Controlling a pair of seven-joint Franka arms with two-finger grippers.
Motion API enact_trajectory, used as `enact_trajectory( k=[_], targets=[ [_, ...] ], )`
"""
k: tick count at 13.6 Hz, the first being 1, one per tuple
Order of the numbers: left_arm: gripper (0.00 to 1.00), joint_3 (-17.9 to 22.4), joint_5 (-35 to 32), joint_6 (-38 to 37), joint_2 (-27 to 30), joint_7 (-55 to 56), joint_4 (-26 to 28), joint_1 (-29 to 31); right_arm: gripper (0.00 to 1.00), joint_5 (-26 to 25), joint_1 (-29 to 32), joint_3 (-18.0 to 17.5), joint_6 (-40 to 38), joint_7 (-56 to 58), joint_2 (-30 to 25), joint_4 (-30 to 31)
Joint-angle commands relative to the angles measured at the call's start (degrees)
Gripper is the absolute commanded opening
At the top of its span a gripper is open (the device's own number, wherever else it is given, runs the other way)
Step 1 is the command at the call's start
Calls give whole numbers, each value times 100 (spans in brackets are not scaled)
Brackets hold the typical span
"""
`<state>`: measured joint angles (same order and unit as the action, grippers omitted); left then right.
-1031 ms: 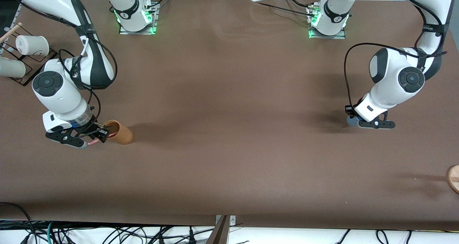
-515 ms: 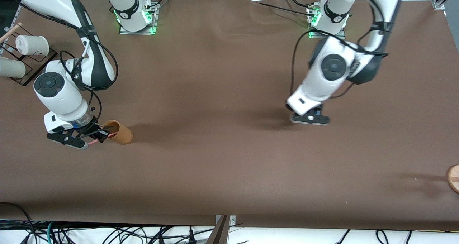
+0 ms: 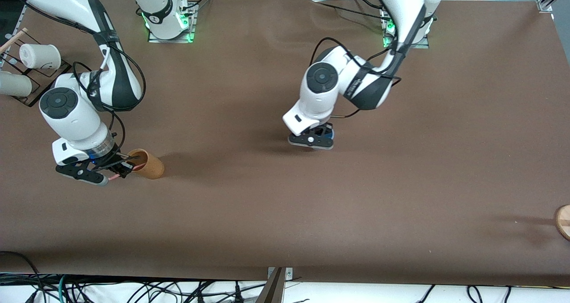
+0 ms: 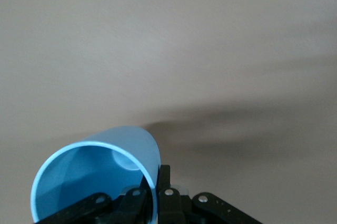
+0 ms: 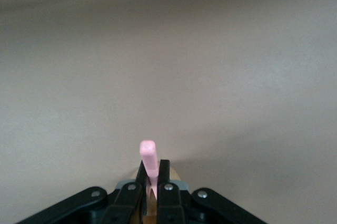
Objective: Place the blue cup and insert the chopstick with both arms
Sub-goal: 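Move the cup with the left gripper while the right gripper extracts the stick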
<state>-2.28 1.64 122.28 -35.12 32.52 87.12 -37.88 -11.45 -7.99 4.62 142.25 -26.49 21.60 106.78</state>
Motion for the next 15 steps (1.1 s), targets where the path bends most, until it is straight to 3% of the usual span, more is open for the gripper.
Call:
enact_trajectory(
  k=[1,4,10,11,12,15],
  targets=[
    [0,140,249,-205,-565,228,-774,-315,3,-103,-18,-31,-398,38,-296,-131],
    [0,140,249,-143,-882,448,-995,-430,3,-112,-27,-154,-1021,38,-559,-569],
    [1,149,196,199,-1137,633,-987,-510,3,-94,-132,-286,-3210,38,-569,-2266],
    [42,149,231,200,-1120,703,-987,-501,2,-77,-220,-321,-3351,-14,-595,-2346],
    [99,149,240,200,-1076,860,-987,-501,2,-85,-325,-339,-3457,-162,-596,-2407],
    [100,131,362,103,-796,1099,-1013,-492,2,-94,-677,-356,-3581,-1065,-560,-2478]
  ],
)
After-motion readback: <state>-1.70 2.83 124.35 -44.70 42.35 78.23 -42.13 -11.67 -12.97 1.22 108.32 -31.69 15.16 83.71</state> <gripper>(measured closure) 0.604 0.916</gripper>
